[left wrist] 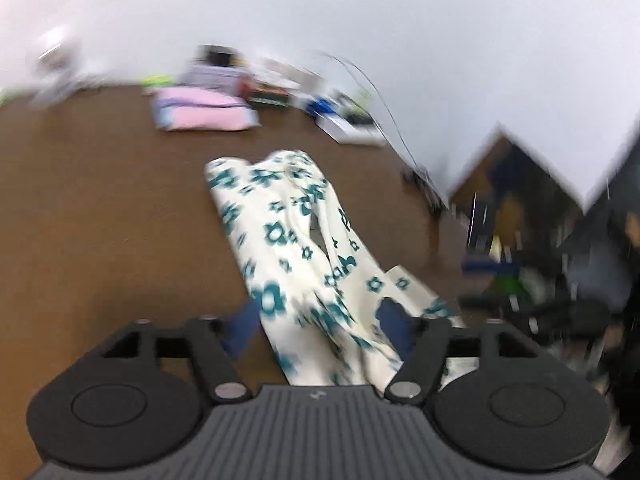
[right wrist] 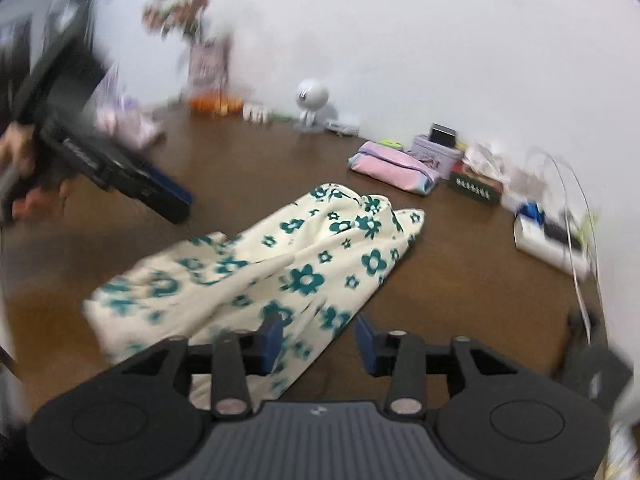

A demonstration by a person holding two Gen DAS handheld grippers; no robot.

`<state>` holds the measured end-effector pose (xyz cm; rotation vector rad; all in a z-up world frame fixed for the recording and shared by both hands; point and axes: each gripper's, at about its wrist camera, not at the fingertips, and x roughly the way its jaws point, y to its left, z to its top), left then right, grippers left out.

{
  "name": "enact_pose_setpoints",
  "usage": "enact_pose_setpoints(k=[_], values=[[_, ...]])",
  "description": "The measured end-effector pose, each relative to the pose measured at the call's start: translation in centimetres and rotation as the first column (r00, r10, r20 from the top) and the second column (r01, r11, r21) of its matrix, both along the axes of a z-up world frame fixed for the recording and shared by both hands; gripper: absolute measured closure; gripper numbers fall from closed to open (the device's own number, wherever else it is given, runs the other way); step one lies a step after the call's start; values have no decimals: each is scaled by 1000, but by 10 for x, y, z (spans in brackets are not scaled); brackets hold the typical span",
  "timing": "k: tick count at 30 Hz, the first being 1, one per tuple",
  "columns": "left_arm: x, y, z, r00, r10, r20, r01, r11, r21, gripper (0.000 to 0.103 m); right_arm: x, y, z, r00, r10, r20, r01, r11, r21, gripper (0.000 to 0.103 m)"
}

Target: Fold clothes

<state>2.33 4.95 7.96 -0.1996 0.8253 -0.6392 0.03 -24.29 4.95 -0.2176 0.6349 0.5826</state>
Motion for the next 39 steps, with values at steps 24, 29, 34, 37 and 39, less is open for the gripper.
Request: enact_pose_setpoints(k=[24,29,34,37,39], values=[[-75,39,-69,958,13,-285,-105,945,-310,74,-36,-10,-66,913,207,-350,-21,884,468,94],[-88,59,-66,966,81,-246,-158,937,-311,70,-34,-9,-68,911,210,-354,-25,886,462,91],[-92,46,-57,991,14,-131,-56,944,-325,70,-35,-13,-68,921,175,-349,0,895,447,87],[-88,35,-63,987,-9,-158,-38,955,-293,79,-38,-10,-65,929,156,-335,4,903,431,87],[-92,34,-69,985,8,-171,-57,957,-284,78,-38,-9,-66,929,143,-341,16,906,424,87]])
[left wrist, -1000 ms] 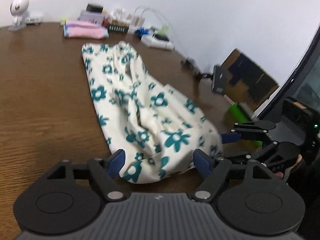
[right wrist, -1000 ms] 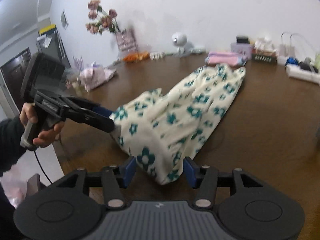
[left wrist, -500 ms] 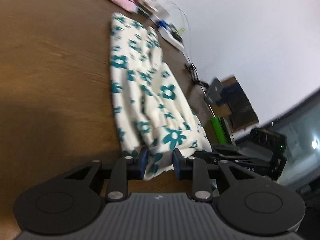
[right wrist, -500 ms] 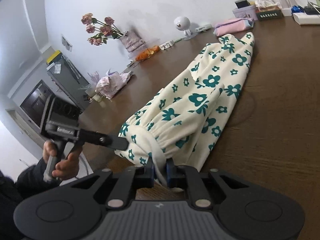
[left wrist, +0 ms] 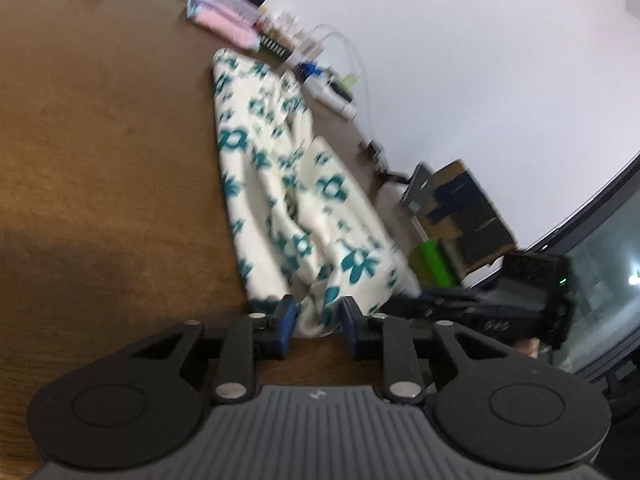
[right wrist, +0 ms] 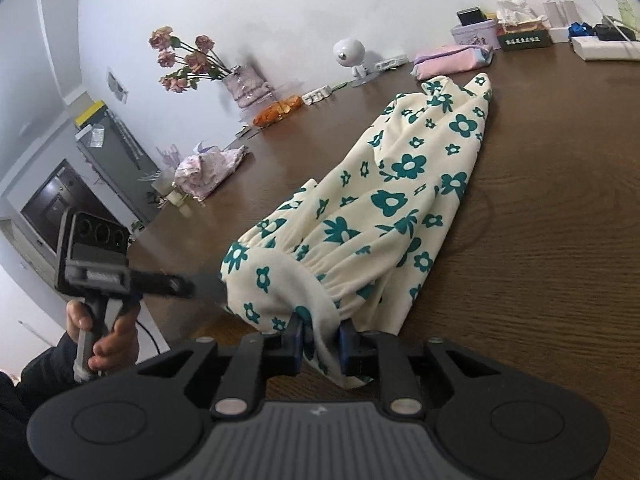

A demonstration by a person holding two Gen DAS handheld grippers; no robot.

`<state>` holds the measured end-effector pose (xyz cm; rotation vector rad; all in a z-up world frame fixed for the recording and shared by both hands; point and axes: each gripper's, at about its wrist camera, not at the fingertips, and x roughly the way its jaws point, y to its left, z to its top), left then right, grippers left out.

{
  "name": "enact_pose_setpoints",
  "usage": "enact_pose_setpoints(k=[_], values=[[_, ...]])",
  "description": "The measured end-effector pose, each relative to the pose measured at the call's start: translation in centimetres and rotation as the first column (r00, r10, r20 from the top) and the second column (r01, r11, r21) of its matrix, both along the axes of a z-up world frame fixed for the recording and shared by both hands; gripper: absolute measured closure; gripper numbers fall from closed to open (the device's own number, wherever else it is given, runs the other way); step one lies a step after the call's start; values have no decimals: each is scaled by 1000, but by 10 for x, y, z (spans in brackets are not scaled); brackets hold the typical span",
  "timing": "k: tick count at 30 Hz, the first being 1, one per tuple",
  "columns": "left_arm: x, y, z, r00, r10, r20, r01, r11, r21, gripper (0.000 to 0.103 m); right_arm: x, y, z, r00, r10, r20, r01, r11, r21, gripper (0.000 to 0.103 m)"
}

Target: Fold clothes

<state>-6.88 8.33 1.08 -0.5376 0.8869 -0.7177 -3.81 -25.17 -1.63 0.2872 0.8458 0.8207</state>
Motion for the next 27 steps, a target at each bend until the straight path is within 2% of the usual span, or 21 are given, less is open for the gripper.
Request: enact_pose_setpoints(k=[3,4,6,9,11,14,16,17,18,20,24,27], values=[[-14,-14,7,996,18,87,-28,993,111,72,-3,2,0,1000,-10,4,10,1000,-29,85],[-19,-19,10,992,19,124,-38,988,151,63,-5,4,3,1000,-6,27,7,998,-55,83],[-25,-21,13,988,18,155,-47,981,188,58,-12,9,15,994,10,110,4,992,-126,73],[-27,-8,15,985,-2,173,-26,986,163,53,-26,10,44,961,7,278,49,980,-192,70],[-25,4,20,981,-12,194,-18,988,151,52,-30,18,60,944,34,328,30,982,-189,69],[-8,13,24,983,-34,179,17,995,95,52,-32,46,76,923,111,370,-33,977,-209,70],[1,16,24,988,-23,153,16,999,47,56,-24,71,69,919,159,362,-67,965,-254,74],[5,16,22,991,-25,132,21,999,28,61,-18,74,61,932,149,331,-61,963,-262,76],[5,14,20,993,-31,118,29,999,22,70,-12,77,53,944,139,300,-56,961,-270,84],[1,8,17,991,-53,122,48,998,42,72,-1,82,37,965,113,237,-44,960,-277,86],[-1,-2,15,984,-108,139,103,994,41,72,6,45,15,996,-20,85,26,997,-69,89],[9,0,15,986,-105,127,105,994,8,72,2,38,9,995,-53,80,56,998,-38,89]])
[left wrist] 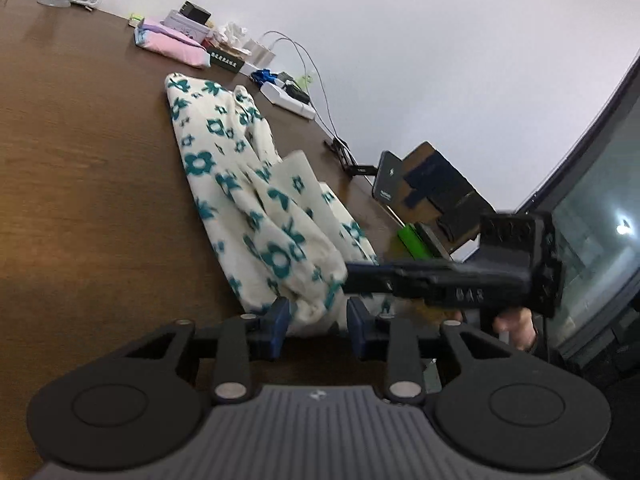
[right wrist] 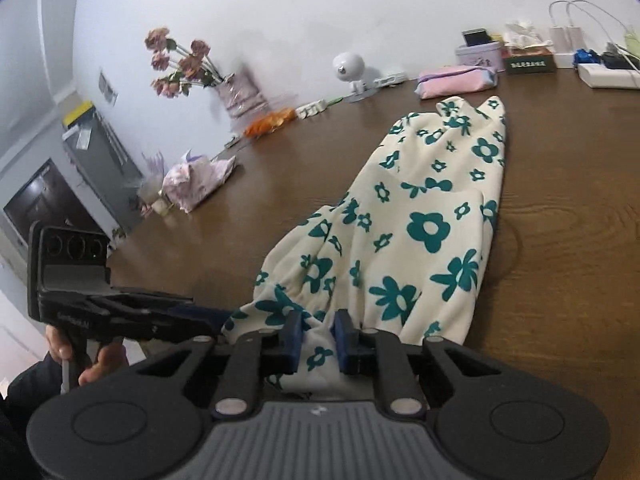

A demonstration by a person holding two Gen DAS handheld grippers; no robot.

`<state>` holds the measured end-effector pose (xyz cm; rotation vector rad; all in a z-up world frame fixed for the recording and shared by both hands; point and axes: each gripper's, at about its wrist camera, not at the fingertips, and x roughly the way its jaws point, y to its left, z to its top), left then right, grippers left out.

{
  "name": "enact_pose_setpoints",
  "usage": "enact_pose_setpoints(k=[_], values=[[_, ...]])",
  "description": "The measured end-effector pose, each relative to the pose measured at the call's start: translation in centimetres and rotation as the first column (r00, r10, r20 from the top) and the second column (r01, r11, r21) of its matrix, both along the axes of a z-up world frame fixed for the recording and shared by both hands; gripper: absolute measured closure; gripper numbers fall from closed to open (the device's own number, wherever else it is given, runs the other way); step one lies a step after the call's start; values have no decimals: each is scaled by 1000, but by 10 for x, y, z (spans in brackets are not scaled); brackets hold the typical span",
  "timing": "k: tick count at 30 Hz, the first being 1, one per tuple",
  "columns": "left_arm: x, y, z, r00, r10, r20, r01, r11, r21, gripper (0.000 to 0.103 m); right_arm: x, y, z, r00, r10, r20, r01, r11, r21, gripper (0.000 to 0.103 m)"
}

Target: Fold clothes

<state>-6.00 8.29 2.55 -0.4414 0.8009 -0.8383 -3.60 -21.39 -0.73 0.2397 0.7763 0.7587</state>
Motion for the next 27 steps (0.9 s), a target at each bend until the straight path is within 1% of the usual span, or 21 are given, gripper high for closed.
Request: enact_pose_setpoints(k=[2,3,5,6,7,8,9,11,14,17,20,21,23,24,25,26,27], values=[[14,2,-2,998,10,-59,-12,999,-40,72,-2,3,0,1000,-1,23,1,1000,-17,89],[20,0,-4,995,11,-94,-15,999,-38,72,-3,4,0,1000,1,30,0,1000,-19,89],[31,-8,-6,988,12,-153,-14,1000,-8,72,-3,2,-2,999,2,36,-2,1000,-11,89],[36,-12,-8,985,16,-171,-15,1000,8,76,-3,1,-3,999,3,37,-3,1000,-7,89],[38,-14,-9,984,16,-180,-15,1000,7,91,-4,1,-3,999,5,42,-5,1000,-9,89],[40,-15,-10,982,14,-186,-14,1000,0,96,-5,2,-3,999,7,47,-7,1000,-16,89],[40,-14,-10,984,19,-178,-22,1000,-10,98,-6,3,-2,999,10,53,-9,1000,-23,89],[38,-11,-7,987,32,-156,-38,999,-38,100,-9,4,1,997,24,71,-21,999,-46,88],[35,-1,-10,981,36,-189,-53,995,-88,100,-14,8,8,990,66,124,-56,995,-87,88],[28,7,-21,968,66,-241,-78,996,-44,100,-13,13,15,982,97,160,-82,992,-96,85],[26,13,-29,951,90,-297,-103,994,-29,99,-6,25,16,980,120,159,-105,989,-100,83],[25,18,-24,952,100,-288,-113,993,-28,96,-5,27,15,980,124,156,-108,988,-110,83],[23,28,-12,961,121,-247,-131,991,-26,75,-4,33,13,980,133,151,-114,985,-131,83],[22,32,-3,967,131,-218,-143,989,-39,55,-3,35,12,979,137,148,-116,983,-141,83],[22,35,7,973,140,-184,-154,986,-60,48,-2,37,12,979,141,148,-119,981,-150,83],[23,33,15,977,139,-160,-152,986,-73,46,-5,36,13,976,145,162,-120,981,-153,83],[26,27,21,980,134,-146,-145,987,-71,44,-7,33,15,973,145,182,-117,981,-155,80]])
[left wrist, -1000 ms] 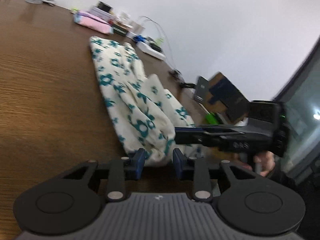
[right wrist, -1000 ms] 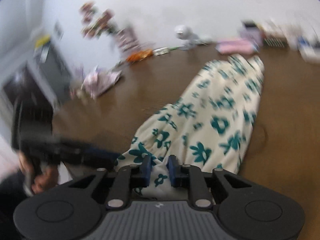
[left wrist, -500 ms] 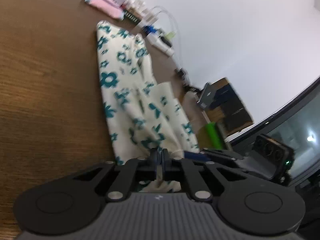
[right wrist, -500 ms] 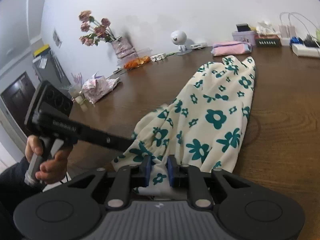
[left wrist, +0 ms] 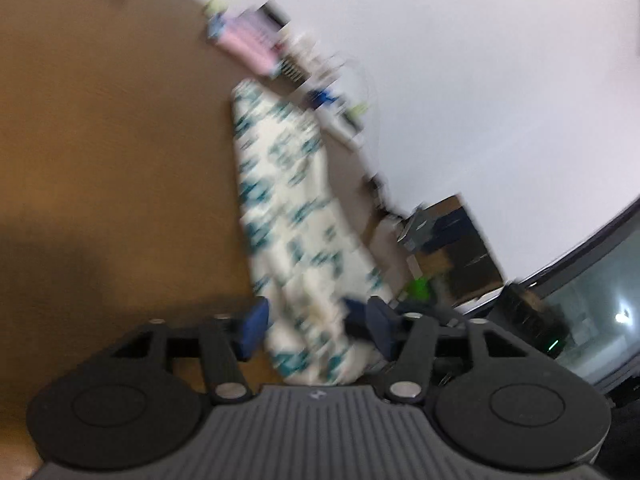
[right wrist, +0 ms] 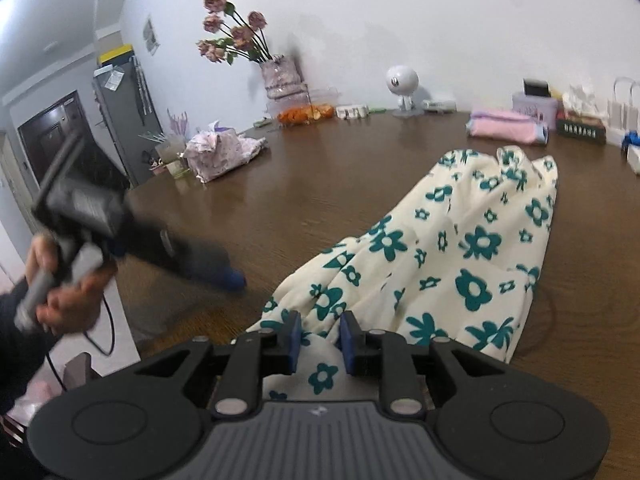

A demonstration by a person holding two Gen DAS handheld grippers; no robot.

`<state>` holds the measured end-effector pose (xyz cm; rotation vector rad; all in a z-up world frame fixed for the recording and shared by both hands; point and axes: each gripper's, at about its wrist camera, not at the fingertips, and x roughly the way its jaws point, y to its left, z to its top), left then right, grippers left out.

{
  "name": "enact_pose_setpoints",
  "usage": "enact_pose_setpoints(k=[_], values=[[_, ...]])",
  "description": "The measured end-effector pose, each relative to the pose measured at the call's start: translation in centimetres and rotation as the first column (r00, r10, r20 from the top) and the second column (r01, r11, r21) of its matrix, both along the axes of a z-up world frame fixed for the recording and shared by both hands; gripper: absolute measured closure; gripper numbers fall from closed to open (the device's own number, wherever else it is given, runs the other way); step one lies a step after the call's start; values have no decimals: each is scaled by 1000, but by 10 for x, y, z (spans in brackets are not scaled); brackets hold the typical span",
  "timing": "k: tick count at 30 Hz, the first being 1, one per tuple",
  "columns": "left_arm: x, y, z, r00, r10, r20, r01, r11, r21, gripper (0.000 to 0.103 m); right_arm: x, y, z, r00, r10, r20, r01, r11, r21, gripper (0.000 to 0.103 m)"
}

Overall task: Fold clothes
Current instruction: 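Open both tools and release the folded shirt onto the table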

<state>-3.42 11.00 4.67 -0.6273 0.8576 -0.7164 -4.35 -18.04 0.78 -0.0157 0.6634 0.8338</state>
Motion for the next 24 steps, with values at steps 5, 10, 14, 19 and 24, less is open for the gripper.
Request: enact_pose_setpoints(k=[5,10,14,19,24], values=[[11,-46,-1,1000,-17,3,17,991,132,31,-24,-44,28,990,-110,90,105,993,51,38],[13,-59,-19,1000,2,-28,3,985,174,34,-24,-63,9,982,-187,-4,187,982,27,38],[11,-60,-18,1000,-6,-22,10,985,171,75,-10,-64,-9,982,-168,-86,177,979,98,75],[5,-54,-5,1000,-8,14,5,984,180,73,-8,-69,-10,984,-143,-105,158,975,154,83],[20,-64,-4,1000,19,19,-23,973,229,53,-10,-65,-14,984,-141,-107,154,979,130,80]])
